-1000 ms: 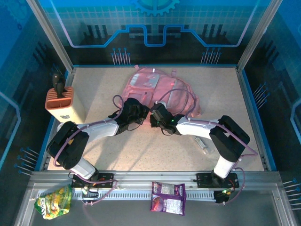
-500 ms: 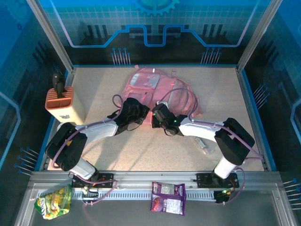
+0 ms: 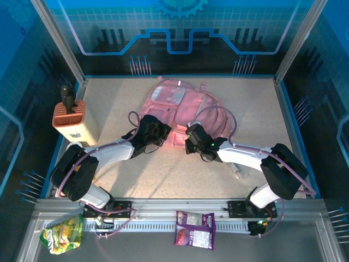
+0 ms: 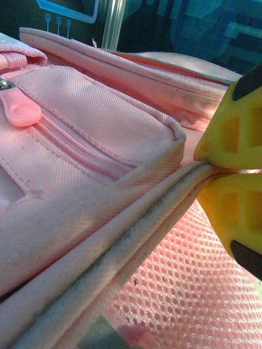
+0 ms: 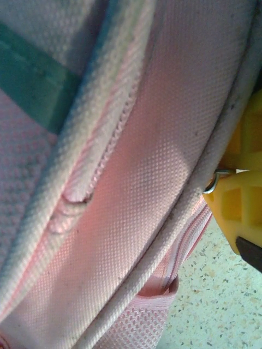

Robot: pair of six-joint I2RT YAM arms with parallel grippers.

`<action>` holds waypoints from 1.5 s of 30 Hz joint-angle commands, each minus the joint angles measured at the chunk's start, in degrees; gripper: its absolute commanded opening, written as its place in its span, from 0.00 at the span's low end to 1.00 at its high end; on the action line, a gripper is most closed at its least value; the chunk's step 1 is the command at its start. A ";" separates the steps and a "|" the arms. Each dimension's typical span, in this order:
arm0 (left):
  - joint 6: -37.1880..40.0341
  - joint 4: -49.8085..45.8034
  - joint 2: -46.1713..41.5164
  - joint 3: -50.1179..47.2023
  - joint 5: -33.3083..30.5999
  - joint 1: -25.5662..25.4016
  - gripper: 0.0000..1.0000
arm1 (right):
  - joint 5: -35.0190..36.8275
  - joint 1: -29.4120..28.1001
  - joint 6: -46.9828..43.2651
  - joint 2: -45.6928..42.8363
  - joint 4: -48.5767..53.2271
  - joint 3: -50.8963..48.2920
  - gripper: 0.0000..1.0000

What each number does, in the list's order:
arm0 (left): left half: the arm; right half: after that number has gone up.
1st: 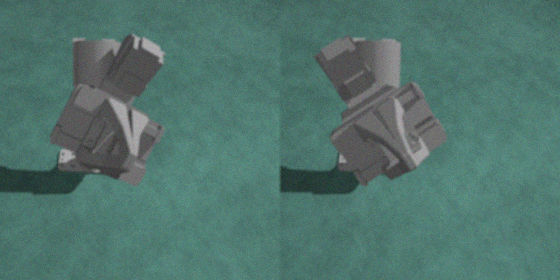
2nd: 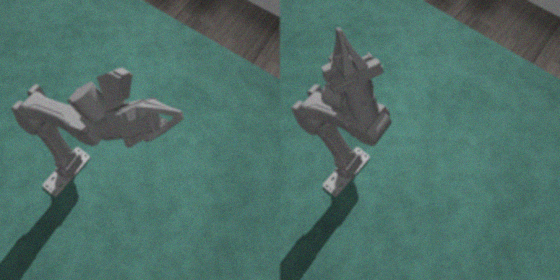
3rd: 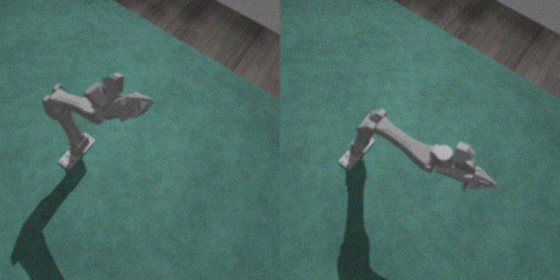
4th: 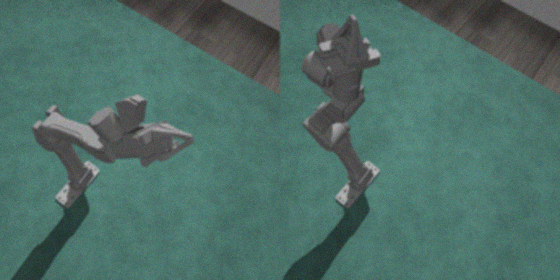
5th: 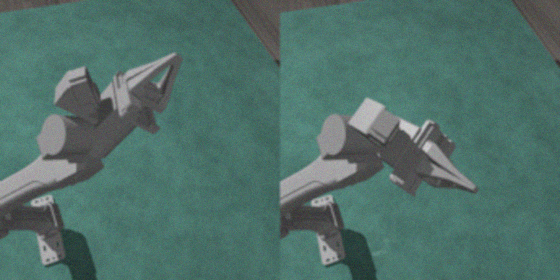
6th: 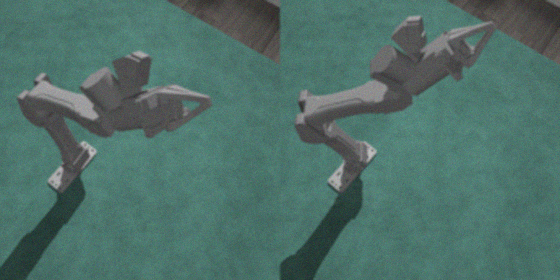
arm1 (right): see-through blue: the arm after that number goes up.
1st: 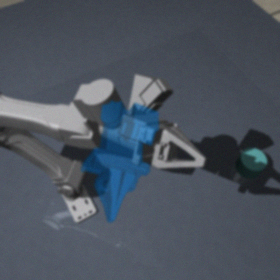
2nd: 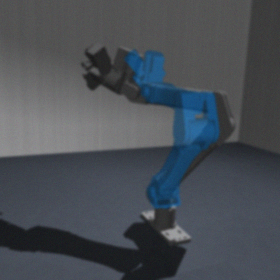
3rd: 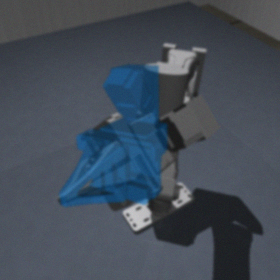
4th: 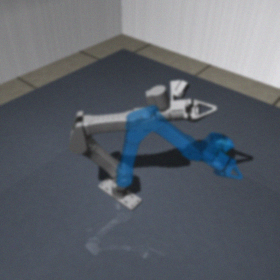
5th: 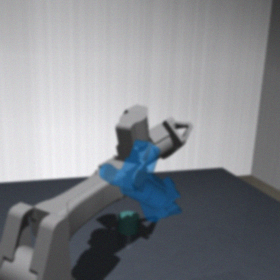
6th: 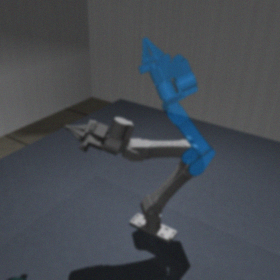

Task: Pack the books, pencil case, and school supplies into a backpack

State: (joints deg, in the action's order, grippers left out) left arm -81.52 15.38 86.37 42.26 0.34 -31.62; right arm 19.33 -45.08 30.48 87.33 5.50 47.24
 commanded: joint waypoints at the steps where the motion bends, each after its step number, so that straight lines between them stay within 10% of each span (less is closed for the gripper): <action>1: 1.40 1.98 -0.02 0.64 1.60 0.24 0.00 | 0.26 1.73 -4.21 0.20 -1.69 2.10 0.01; 14: 2.29 0.83 -0.76 1.43 1.07 -0.20 0.00 | 0.43 2.93 -7.18 6.58 -3.55 8.33 0.25; 27: 3.40 -0.15 -1.44 1.75 0.37 0.13 0.00 | 3.46 3.42 -8.13 4.55 -1.49 8.26 0.00; 45: 17.63 -9.75 -3.66 2.68 5.54 9.56 0.00 | -2.06 13.50 -8.60 -8.08 13.19 -0.04 0.00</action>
State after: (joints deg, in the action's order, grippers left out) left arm -71.02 10.22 84.31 43.20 6.79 -25.10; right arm 15.51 -34.44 22.37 81.06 14.04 48.53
